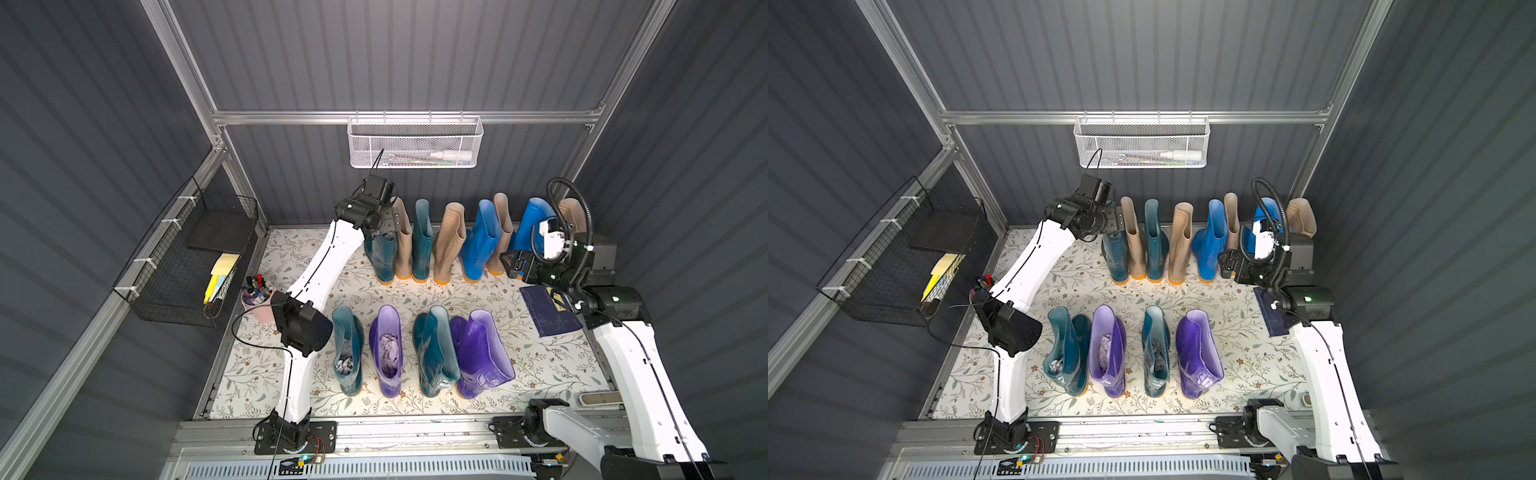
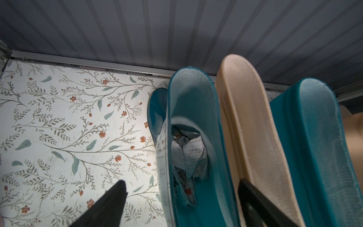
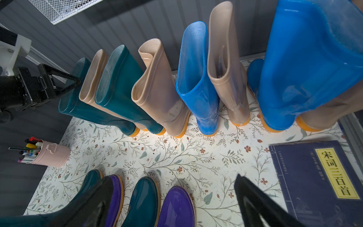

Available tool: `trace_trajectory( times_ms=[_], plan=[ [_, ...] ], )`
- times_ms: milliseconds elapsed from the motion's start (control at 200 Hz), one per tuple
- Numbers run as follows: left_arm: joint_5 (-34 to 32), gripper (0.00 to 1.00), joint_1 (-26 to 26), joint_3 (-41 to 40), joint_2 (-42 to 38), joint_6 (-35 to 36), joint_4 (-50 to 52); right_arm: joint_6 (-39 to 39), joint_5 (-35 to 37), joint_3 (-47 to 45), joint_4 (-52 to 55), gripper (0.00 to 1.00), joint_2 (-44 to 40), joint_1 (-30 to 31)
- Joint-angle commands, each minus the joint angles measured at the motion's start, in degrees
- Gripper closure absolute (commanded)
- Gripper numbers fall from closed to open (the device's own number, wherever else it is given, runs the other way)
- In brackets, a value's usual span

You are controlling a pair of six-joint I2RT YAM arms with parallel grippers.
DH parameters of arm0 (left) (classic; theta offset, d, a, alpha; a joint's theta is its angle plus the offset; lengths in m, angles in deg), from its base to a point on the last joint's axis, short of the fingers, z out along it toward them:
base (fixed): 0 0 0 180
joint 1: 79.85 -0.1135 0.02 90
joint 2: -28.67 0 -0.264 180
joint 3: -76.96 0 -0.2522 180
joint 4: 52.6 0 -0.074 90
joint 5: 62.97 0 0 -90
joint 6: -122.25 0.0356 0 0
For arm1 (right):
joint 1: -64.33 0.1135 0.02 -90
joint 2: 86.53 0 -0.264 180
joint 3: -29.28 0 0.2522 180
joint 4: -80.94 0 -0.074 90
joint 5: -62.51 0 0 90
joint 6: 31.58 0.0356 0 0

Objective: Match and arrange rain boots in pairs
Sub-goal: Pick up the rain boot at the center of the board.

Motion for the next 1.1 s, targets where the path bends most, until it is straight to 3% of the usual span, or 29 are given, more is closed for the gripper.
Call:
trace_trajectory(
  times_ms=[0, 370, 630, 961, 1096],
  plan=[
    [0.36, 0.15, -0.12, 1.04, 1.7, -0.31, -0.6, -0.29, -0.41, -0.26, 0.24, 0.01, 0.13, 0.22],
    [2.04, 0.48, -0.66, 2.44, 5.42, 0.55, -1.64, -0.21, -0.38, -0.76, 0.23, 0.01, 0.05, 0.29],
    [3.3, 1.0, -2.08, 4.02, 5.36, 2.07, -2.12, 0.07, -0.32, -0.85, 0.15, 0.01, -0.19, 0.3],
    [8.3, 1.0, -9.27, 6.89, 1.97, 8.51, -4.38, 0.85, -0.95, -1.46, -0.61, 0.01, -0.42, 0.35],
    [14.09, 1.0, -14.4, 6.02, -0.1, 12.22, -5.03, 0.89, -0.97, -1.48, -0.62, 0.01, -0.53, 0.34]
  ],
)
